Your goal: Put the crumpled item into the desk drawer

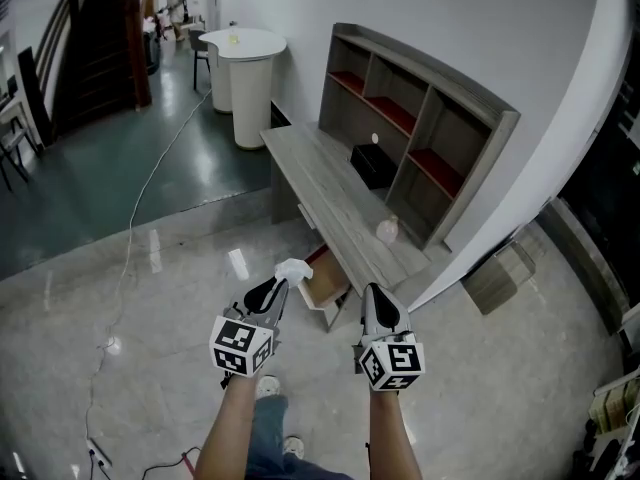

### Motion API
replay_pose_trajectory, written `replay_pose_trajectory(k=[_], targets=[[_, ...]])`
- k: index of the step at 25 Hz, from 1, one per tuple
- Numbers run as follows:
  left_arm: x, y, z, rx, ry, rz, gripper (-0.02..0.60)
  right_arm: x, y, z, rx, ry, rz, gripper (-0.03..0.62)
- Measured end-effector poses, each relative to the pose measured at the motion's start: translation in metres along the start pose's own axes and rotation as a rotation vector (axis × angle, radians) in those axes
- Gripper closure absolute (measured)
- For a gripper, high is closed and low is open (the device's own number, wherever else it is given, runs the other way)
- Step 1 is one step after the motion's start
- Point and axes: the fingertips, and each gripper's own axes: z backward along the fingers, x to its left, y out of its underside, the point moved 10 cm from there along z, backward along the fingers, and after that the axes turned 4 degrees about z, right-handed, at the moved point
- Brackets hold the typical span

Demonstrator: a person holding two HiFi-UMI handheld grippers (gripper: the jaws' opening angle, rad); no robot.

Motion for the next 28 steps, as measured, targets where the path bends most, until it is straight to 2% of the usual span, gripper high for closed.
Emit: replay_pose_trajectory(k=[9,17,23,28], targets=[[0.072,0.008,-0.092,0.013,0.033,0.023,0.529,-0.026,0.019,-0.101,0.021,0.034,0.027,0.588],[0.142,0.004,-0.18,0.065,0.115,0.034,0.529,-0.046,0.034,-0.198,0.046,0.103,0.006,0.588],[0.169,0.016,-0.23,0.109,0.169,0.046,0.529,-0.059,0.045,-0.229,0.068,0.156,-0.006,0.588],[0.169,0.052,-0.258,0.196,0.205,0.065,0.529,-0.078,0.067,-0.238,0.106,0.177,-0.016,0.588]])
